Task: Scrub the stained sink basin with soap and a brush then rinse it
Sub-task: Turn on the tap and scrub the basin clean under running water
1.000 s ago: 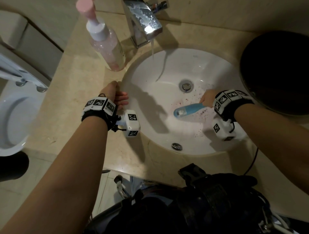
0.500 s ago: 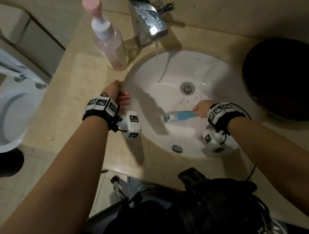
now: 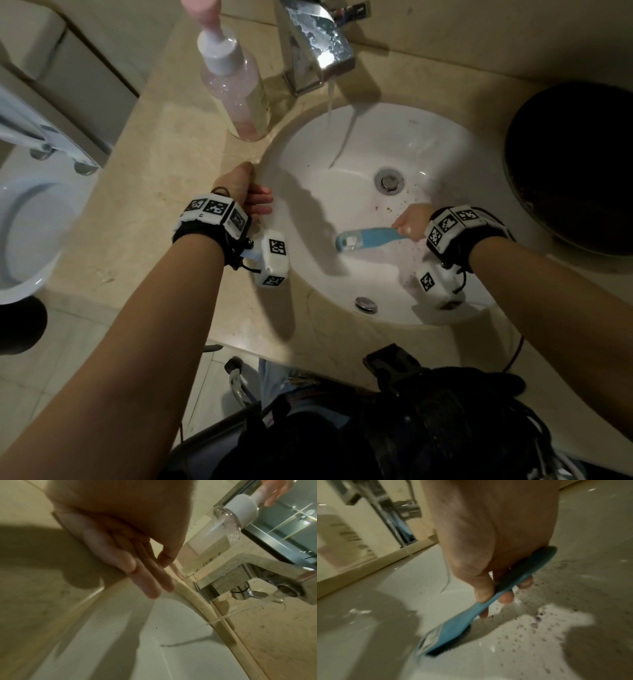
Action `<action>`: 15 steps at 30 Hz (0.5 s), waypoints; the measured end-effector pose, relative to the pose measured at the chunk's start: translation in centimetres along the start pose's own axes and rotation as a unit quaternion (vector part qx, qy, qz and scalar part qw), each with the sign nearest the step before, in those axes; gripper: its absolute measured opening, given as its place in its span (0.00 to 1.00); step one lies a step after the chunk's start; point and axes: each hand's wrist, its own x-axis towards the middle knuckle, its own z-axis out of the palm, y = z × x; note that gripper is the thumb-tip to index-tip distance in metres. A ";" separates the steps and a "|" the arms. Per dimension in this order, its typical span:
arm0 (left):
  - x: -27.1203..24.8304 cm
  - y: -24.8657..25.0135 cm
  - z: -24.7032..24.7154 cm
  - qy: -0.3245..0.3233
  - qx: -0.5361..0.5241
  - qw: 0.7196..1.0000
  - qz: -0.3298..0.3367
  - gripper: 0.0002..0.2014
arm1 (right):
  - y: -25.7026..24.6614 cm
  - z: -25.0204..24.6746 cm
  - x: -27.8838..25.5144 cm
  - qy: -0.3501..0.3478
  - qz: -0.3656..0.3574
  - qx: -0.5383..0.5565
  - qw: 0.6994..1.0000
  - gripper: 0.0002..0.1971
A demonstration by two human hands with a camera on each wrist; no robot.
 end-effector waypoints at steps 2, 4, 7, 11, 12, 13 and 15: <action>0.0 0.0 0.0 0.001 0.001 1.000 0.000 0.20 | 1.3 -0.3 0.9 0.058 0.041 0.010 0.997 0.16; 0.1 -0.1 0.0 0.003 0.000 1.000 0.002 0.20 | 2.9 -0.8 2.1 0.101 0.073 -0.022 0.992 0.14; 0.2 0.0 0.1 0.002 0.003 1.000 0.001 0.20 | 3.2 -1.7 0.9 0.105 0.057 -0.054 0.991 0.15; 0.2 0.0 0.0 0.001 0.002 1.000 -0.001 0.19 | 1.7 -1.5 -1.5 -0.008 -0.041 0.026 0.999 0.18; 0.2 0.0 0.0 0.002 0.001 1.000 -0.001 0.19 | 1.2 -1.2 -2.1 -0.038 -0.067 0.033 0.996 0.18; 0.1 -0.1 0.0 0.003 0.003 1.000 -0.002 0.19 | 1.0 -0.6 -2.1 -0.064 -0.087 0.025 0.994 0.17; 0.1 -0.1 0.0 0.005 0.005 1.000 -0.002 0.19 | 0.6 0.1 -2.0 -0.096 -0.098 -0.003 0.991 0.17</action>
